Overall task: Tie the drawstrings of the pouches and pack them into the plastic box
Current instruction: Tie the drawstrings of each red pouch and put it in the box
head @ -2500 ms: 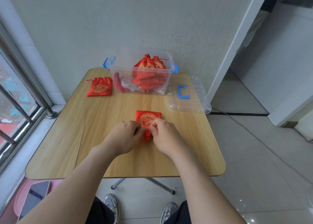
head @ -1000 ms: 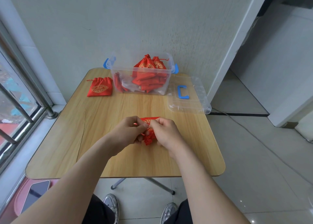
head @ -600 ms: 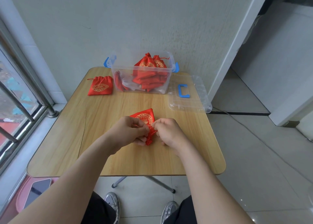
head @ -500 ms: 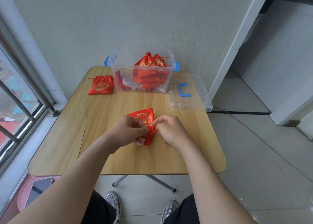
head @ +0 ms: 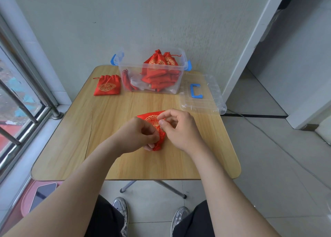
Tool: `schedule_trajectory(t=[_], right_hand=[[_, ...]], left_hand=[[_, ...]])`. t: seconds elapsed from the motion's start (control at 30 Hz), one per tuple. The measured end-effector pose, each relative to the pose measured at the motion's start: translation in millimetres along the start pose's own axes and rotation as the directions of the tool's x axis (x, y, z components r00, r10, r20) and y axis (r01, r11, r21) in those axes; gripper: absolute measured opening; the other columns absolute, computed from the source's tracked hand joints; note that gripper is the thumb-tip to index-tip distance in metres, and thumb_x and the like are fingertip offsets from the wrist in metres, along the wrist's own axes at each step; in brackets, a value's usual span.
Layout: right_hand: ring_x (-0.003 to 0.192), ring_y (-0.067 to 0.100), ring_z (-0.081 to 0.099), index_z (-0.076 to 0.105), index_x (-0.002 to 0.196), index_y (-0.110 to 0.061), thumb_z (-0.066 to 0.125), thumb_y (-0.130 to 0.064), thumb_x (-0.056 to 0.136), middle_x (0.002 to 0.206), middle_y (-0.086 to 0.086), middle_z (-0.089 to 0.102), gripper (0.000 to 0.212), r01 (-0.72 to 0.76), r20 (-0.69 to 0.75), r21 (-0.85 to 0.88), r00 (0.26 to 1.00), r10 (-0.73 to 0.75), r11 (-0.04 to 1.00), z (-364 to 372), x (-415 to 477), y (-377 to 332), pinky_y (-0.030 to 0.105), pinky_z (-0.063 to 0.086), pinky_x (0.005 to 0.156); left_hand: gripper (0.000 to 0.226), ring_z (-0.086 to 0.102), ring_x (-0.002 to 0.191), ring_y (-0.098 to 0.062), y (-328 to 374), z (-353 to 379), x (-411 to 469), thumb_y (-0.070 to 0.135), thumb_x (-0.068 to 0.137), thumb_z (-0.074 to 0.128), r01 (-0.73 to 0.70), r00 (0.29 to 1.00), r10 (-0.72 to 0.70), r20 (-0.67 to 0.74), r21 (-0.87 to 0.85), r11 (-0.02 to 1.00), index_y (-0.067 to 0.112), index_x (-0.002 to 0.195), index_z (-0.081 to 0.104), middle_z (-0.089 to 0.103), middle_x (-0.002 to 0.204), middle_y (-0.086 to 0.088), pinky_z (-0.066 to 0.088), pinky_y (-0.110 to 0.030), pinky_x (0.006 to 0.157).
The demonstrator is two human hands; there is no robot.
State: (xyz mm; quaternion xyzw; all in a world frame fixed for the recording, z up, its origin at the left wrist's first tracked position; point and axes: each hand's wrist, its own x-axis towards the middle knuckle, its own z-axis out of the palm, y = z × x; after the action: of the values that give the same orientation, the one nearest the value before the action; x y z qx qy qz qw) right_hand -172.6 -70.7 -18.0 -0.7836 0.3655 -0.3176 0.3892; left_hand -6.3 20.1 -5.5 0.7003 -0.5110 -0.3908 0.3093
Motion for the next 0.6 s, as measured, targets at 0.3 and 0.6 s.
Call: schedule_trajectory(t=[0.3,0.6], right_hand=[[0.087,0.014,0.078,0.069,0.121,-0.021,0.072,0.0,0.094,0.099,0.001,0.082,0.034,-0.272,0.066,0.412,0.961,0.269,0.87,-5,0,-7,0.027,0.061,0.08],[0.081,0.002,0.071,0.082,0.104,-0.025,0.09,-0.016,0.083,0.086,-0.015,0.075,0.024,0.028,0.119,-0.13,0.993,-0.012,0.991,0,-8,-7,0.023,0.062,0.079]], left_hand=[[0.019,0.078,0.075,-0.028,-4,3,4,0.016,0.098,0.074,0.034,0.999,-0.038,-0.036,-0.098,0.995,0.0,0.088,0.074,0.077,0.078,-0.015,0.066,-0.042,0.084],[0.019,0.069,0.071,-0.019,-9,1,5,0.012,0.099,0.073,0.092,0.994,-0.106,-0.026,-0.323,0.942,-0.006,0.095,0.074,0.069,0.075,-0.014,0.066,-0.035,0.077]])
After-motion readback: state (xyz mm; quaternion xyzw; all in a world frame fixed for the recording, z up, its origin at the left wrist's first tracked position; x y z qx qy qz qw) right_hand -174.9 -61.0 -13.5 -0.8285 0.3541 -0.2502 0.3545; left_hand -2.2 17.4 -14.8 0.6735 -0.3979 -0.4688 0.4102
